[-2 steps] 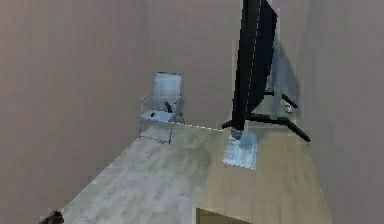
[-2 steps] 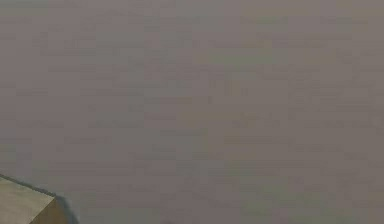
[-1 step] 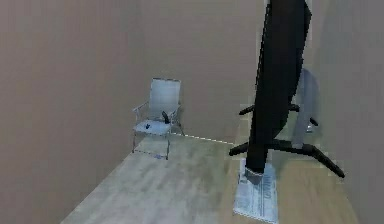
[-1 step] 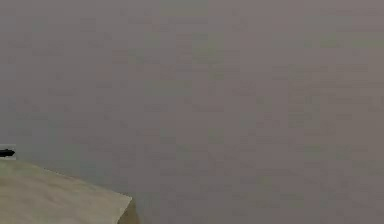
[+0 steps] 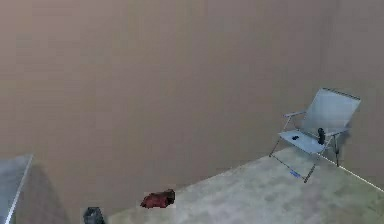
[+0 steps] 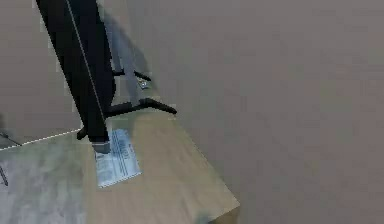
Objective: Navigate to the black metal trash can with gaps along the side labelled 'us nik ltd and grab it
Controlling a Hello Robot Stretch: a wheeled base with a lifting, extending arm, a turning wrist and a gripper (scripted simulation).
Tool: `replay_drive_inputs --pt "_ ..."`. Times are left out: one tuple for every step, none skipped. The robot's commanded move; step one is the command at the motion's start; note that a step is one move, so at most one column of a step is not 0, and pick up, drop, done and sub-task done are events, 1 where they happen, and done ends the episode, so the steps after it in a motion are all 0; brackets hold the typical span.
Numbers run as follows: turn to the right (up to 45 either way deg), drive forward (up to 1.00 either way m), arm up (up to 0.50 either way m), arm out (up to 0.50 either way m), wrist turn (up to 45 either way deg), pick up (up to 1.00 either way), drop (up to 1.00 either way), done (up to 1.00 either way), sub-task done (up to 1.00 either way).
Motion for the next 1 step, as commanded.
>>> replay_drive_inputs --pt "-33.0 0.0 0.0 0.0 0.0 0.0 0.0 0.0 0.0"
